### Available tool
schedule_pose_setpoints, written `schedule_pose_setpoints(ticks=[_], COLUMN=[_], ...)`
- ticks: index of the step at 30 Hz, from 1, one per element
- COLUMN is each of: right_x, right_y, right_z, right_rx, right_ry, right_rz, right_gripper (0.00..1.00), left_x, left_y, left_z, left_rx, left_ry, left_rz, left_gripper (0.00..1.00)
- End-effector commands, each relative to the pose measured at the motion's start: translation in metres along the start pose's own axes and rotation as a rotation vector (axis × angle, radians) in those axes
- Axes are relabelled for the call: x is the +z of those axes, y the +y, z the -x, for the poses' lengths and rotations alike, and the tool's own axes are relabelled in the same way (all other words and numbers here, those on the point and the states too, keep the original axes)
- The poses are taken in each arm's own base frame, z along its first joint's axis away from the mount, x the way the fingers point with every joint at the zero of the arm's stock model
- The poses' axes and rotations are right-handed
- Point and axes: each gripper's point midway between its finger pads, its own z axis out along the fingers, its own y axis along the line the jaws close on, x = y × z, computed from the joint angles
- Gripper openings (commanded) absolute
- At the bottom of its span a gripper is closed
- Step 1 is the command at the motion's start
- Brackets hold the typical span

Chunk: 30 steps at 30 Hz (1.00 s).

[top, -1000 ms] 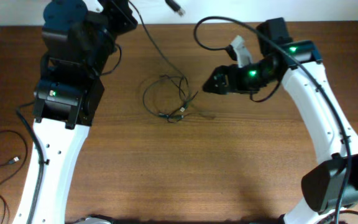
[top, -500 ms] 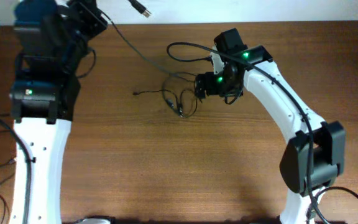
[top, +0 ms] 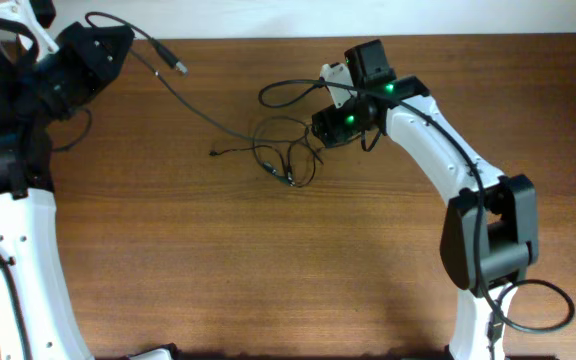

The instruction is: Untangle cables

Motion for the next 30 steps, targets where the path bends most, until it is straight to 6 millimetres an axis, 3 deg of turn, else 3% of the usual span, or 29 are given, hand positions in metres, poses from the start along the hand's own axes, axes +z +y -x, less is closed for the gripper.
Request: schedule_pose_setpoints(ticks=[1, 3, 4, 5, 6, 9, 10, 11, 13, 16, 18, 22, 25, 28, 30], right_x=[0.015, 0.022, 0.021, 0.019, 0.012, -0.029, -0.065, -0.088, -0.151, -0.236, -0.268, -0.307, -0.322, -0.333, -0.331], right_y=[-0.011, -0.019, -0.022, -0.03, -0.042, -0.07, -0.081, -0.088, -0.106, -0.136, -0.161, -0.213, -0.231, -0.25, -0.257], right_z=[-0.004, -0.007, -0.006, -0.006, -0.004, 0.004, 0.011, 0.014, 0.015, -0.009, -0.033, -0.098, -0.124, -0.154, -0.17], right_rx=[-0.011, -0.002, 0.019, 0.072, 0.15, 0.304, 0.337, 0.354, 0.402, 0.524, 0.639, 0.865, 0.951, 1.055, 1.098], right_ry=[0.019, 0.024, 0.019, 0.01, -0.003, -0.04, -0.073, -0.093, -0.137, -0.166, -0.165, -0.142, -0.145, -0.087, -0.033], right_rz=[-0.025, -0.031, -0.035, -0.043, -0.055, -0.067, -0.059, -0.071, -0.121, -0.205, -0.268, -0.345, -0.379, -0.528, -0.585], right_gripper=[0.73, 0.51, 0.34, 0.11, 0.04, 0.04, 0.04, 0.04, 0.04, 0.04, 0.04, 0.04, 0.04, 0.04, 0.04], left_x=[-0.019, -0.025, -0.025, -0.025, -0.025, -0.027, -0.034, -0.042, -0.06, -0.093, -0.102, -0.11, -0.106, -0.124, -0.139], left_y=[-0.018, -0.016, -0.015, -0.015, -0.011, 0.029, 0.06, 0.08, 0.115, 0.153, 0.164, 0.187, 0.195, 0.193, 0.187], left_z=[-0.001, 0.003, 0.003, 0.003, 0.005, 0.023, 0.032, 0.036, 0.046, 0.062, 0.065, 0.068, 0.068, 0.089, 0.106], left_rx=[0.026, 0.017, 0.015, 0.014, 0.011, 0.018, 0.009, -0.008, 0.032, 0.065, 0.071, 0.108, 0.105, 0.158, 0.222], left_ry=[0.036, 0.026, 0.026, 0.026, 0.014, -0.106, -0.175, -0.213, -0.278, -0.382, -0.406, -0.396, -0.389, -0.492, -0.567], left_rz=[-0.112, -0.111, -0.111, -0.109, -0.087, 0.141, 0.317, 0.43, 0.645, 0.93, 1.011, 1.15, 1.169, 1.259, 1.324], left_gripper=[0.0, 0.0, 0.0, 0.0, 0.0, 0.0, 0.0, 0.0, 0.0, 0.0, 0.0, 0.0, 0.0, 0.0, 0.0])
